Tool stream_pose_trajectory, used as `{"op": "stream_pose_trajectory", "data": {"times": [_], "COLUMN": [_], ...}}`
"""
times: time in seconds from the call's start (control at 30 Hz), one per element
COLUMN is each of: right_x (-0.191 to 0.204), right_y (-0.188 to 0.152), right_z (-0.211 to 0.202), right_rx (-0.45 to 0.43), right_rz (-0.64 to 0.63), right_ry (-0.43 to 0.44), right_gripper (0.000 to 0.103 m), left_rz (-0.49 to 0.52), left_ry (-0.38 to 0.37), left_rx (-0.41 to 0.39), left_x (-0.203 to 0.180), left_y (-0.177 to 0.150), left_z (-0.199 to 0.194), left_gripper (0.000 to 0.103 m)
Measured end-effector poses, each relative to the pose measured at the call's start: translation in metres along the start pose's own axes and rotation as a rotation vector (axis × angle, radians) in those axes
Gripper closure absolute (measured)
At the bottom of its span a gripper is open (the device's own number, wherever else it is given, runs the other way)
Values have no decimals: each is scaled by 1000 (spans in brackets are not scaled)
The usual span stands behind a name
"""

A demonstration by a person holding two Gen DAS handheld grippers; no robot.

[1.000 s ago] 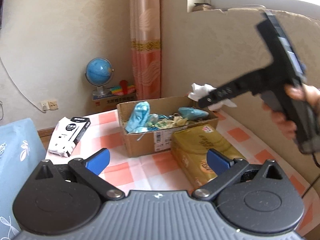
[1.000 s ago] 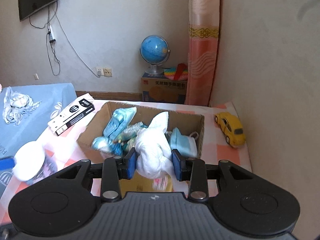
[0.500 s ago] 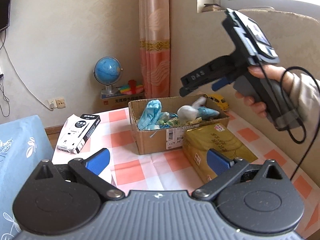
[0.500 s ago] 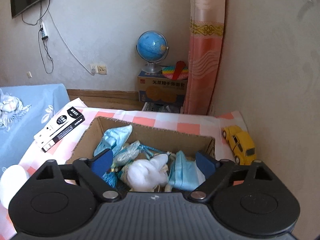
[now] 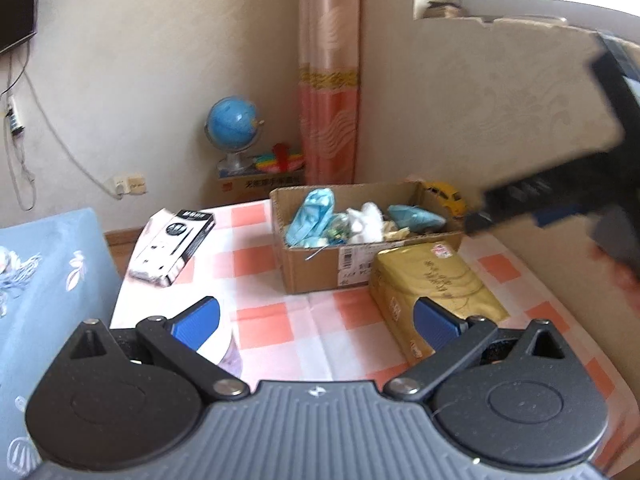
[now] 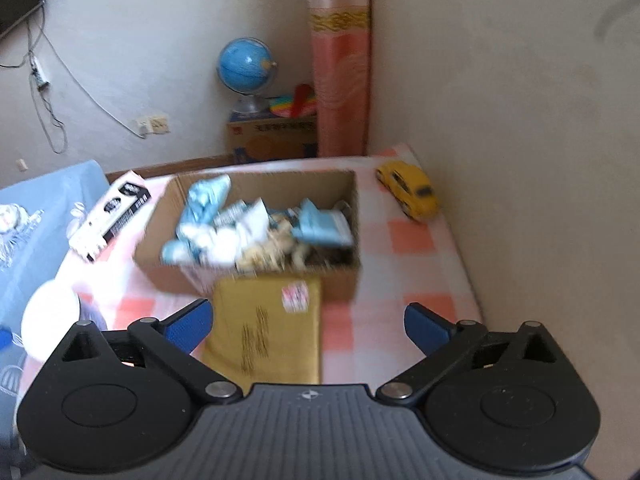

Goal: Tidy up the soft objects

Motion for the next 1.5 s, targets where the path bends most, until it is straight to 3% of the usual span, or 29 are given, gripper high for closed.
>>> {"op": "stream_pose_trajectory", "data": {"times": [0.2, 0.4, 0.8, 1.5], "right_x": [-3, -8, -20, -19], "right_y": [-47, -68, -67, -74], "right_z": [-40, -71, -99, -106], "right_rx": [-16, -58, -150, -159], "right_rz": [26, 59, 80, 80], "right_ry": [-63, -77, -116, -109], "right_gripper": [0, 0, 0, 0], "left_rz": [-14, 7, 14, 21], "left_ry": [35, 30, 36, 31], "left_rx": [67, 64, 45, 35], "left_x": [-4, -18, -33, -44], "left_y": [3, 14, 26, 26], "left_z": [-1, -9, -22, -33], "left_gripper": [0, 0, 0, 0]}}
Point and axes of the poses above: each gripper's, at about its wrist camera, not at the fingertips, and z roughly the way its jaws point, x to its left, y to its top, the point moved 4 cm from there along z, roughly the way its jaws point, and after that the axes turned 10 degrees about -y, right-handed, at the moved point
